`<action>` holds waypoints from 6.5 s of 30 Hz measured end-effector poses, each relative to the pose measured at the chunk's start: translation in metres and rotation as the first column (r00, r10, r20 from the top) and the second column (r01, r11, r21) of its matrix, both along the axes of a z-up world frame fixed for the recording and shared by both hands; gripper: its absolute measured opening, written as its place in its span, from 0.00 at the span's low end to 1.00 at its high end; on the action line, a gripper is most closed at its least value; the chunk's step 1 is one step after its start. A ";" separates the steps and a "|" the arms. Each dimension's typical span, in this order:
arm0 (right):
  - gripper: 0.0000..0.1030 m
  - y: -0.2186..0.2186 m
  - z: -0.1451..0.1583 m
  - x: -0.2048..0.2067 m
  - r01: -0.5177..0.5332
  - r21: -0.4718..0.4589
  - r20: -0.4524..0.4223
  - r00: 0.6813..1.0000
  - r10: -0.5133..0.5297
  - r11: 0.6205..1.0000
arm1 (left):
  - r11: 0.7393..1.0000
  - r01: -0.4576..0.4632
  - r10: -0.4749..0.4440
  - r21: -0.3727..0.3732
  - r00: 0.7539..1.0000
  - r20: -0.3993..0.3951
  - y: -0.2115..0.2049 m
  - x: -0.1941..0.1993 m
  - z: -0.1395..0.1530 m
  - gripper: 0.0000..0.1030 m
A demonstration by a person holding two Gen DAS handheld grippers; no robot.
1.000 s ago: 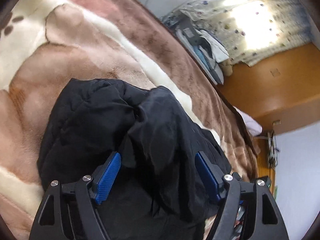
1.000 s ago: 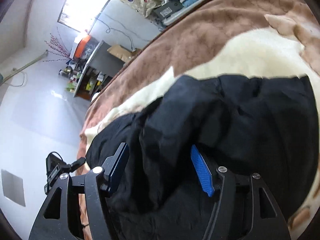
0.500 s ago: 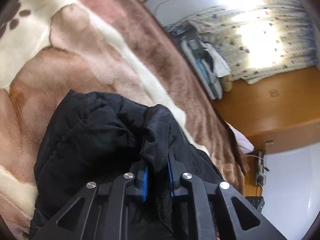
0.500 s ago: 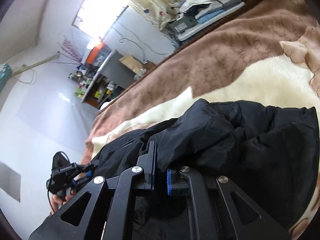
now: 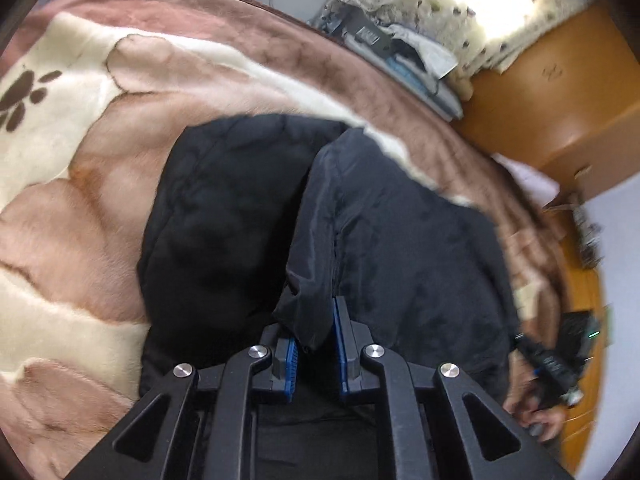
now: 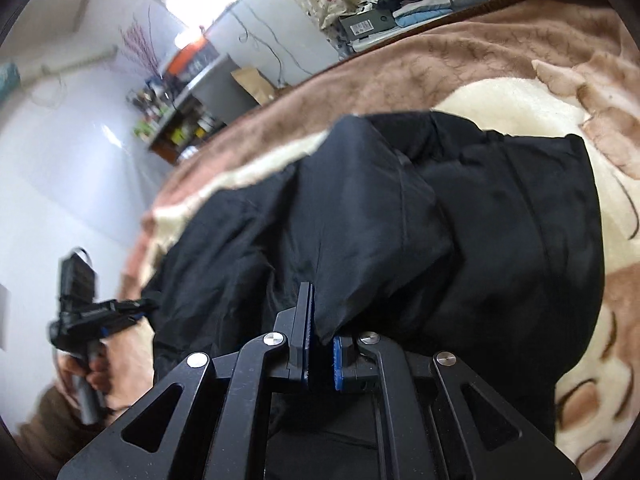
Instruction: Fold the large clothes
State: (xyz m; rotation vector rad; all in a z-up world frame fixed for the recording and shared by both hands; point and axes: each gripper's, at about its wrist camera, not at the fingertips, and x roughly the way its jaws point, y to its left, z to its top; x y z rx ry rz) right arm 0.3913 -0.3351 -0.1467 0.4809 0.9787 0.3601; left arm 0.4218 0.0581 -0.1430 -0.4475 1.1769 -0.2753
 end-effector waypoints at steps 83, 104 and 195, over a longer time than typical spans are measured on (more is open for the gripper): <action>0.65 -0.071 -0.002 -0.308 0.054 -0.286 -0.073 0.994 -0.078 0.957 | 0.966 0.081 -0.087 0.244 0.996 0.014 0.053 -0.283 -0.012 0.76; 0.62 -0.054 -0.057 -0.259 -0.171 -0.221 -0.355 0.931 0.085 0.960 | 0.939 0.207 -0.178 0.273 0.976 -0.127 0.016 -0.273 -0.057 0.59; 0.63 -0.136 0.064 0.046 0.509 0.153 -0.127 0.860 -0.494 0.847 | 0.974 -0.201 0.193 0.102 0.978 0.083 0.031 0.089 0.043 0.36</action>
